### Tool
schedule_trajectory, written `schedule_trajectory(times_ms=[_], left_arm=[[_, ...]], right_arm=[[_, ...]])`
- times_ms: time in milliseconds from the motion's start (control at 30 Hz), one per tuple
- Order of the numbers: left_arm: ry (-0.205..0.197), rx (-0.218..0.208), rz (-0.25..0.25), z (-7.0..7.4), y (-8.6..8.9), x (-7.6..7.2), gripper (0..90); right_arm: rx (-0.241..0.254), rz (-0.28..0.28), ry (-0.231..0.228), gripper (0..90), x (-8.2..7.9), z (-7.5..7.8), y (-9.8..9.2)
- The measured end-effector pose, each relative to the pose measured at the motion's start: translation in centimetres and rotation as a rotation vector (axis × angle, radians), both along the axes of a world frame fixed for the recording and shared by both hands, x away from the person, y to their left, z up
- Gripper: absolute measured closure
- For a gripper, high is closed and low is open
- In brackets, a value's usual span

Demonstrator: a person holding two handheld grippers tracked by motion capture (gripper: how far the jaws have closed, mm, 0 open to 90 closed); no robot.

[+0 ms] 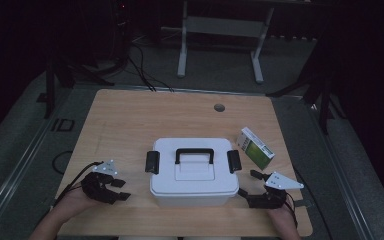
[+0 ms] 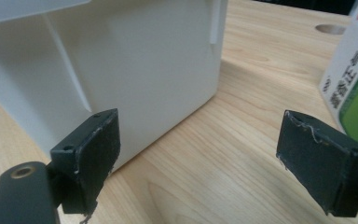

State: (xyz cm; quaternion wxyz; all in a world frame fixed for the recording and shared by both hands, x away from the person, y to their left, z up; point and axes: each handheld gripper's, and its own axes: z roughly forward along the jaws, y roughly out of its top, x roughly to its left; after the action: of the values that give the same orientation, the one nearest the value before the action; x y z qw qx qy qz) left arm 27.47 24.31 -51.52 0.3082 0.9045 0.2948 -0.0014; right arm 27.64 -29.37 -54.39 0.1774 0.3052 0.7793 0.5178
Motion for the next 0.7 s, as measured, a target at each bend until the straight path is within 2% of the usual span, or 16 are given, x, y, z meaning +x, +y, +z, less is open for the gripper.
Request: schedule_trajectory(times_ms=[33, 200, 367, 500, 600, 700], left_arm=[[-0.006, 0.016, 0.002, 0.1, 0.1, 0.0, 44.2], [0.014, 0.069, -0.014, 0.7, 0.5, 0.0, 44.2], [0.089, 0.137, -0.049, 0.8, 0.6, -0.1, 44.1], [0.130, 0.200, -0.046, 0.6, 0.9, -0.1, 40.7], [0.148, 0.222, -0.031, 0.7, 1.4, -0.1, 36.9], [0.162, 0.224, -0.017, 0.9, 2.0, 0.1, 35.7]], right_arm=[[-0.005, 0.000, 0.001, 13.1, -0.1, 0.0, 0.0], [-0.022, 0.006, 0.002, 13.1, -0.3, -0.3, -0.2], [-0.019, 0.016, 0.013, 13.0, -0.6, -0.3, -0.5], [-0.008, 0.015, 0.014, 13.0, -0.7, -0.3, -0.9], [0.001, 0.017, 0.018, 13.0, -0.9, -0.3, -1.2], [0.023, 0.018, 0.015, 13.0, -0.9, -0.2, -1.4]])
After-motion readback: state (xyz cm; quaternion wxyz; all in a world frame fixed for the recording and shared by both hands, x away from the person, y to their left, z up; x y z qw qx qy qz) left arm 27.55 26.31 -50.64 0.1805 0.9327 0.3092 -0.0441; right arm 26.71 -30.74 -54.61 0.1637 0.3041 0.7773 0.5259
